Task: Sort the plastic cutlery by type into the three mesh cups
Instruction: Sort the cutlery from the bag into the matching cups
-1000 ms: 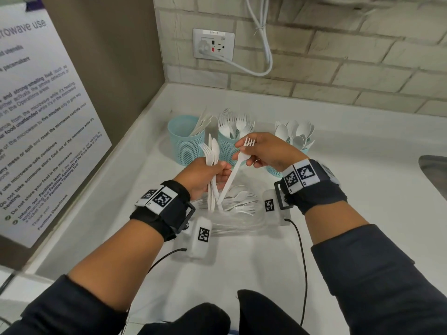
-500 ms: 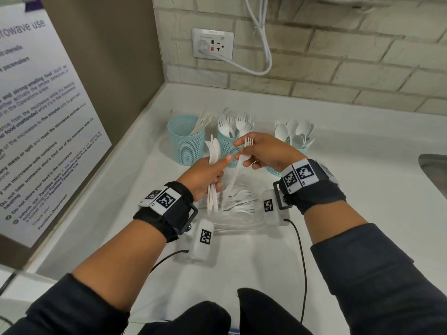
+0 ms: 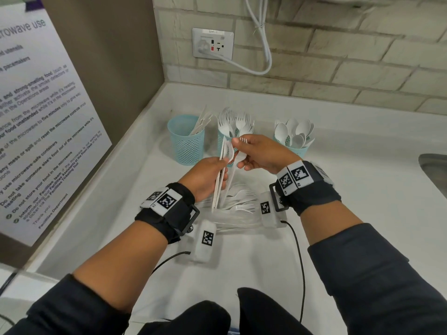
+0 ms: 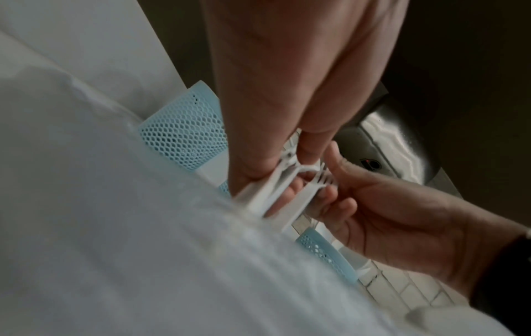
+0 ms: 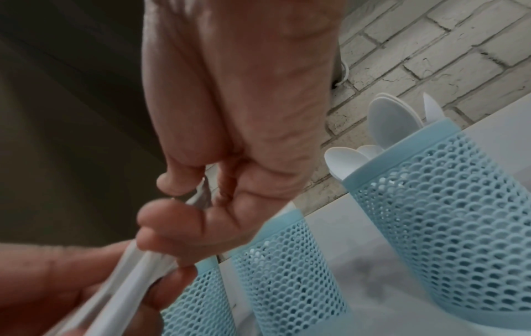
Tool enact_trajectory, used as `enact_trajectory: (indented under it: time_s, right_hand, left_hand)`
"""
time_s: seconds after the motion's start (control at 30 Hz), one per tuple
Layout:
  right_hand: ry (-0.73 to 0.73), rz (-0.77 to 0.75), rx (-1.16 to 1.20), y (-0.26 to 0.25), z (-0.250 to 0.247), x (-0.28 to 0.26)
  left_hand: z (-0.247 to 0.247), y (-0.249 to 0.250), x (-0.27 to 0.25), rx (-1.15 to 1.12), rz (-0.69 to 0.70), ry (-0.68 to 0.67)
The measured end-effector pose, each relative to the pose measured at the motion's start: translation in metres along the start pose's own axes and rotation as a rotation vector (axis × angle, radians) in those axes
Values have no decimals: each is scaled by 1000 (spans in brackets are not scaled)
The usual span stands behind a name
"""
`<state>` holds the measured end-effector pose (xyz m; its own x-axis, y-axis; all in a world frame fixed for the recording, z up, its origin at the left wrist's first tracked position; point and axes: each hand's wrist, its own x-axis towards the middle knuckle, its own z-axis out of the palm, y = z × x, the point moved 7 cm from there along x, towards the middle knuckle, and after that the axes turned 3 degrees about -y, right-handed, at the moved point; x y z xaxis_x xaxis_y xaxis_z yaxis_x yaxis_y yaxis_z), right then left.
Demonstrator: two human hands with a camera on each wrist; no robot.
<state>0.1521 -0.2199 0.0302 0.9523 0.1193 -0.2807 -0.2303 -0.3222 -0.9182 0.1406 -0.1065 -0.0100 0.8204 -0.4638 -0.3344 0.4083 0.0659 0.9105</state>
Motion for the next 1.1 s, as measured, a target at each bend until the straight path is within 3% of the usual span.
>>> enact_trajectory:
  time_s: [0.13, 0.37, 0.43, 0.6, 0.73, 1.1]
  right_hand:
    - [-4, 1, -8, 1, 4, 3]
    - [88, -43, -108, -4, -4, 5]
    - [201, -77, -130, -18, -21, 2]
    - [671, -285, -173, -67, -81, -6]
    - [913, -454, -233, -78, -88, -7]
    - [845, -429, -519, -74, -60, 17]
  left_hand:
    - [-5, -2, 3, 111, 43, 118]
    - [-14, -3, 4, -4, 39, 181]
    - [-17, -3, 3, -58, 14, 179]
    - [-19, -5, -1, -137, -16, 155]
    - [-15, -4, -1, -136, -13, 120]
    - [-15, -4, -5, -111, -36, 83]
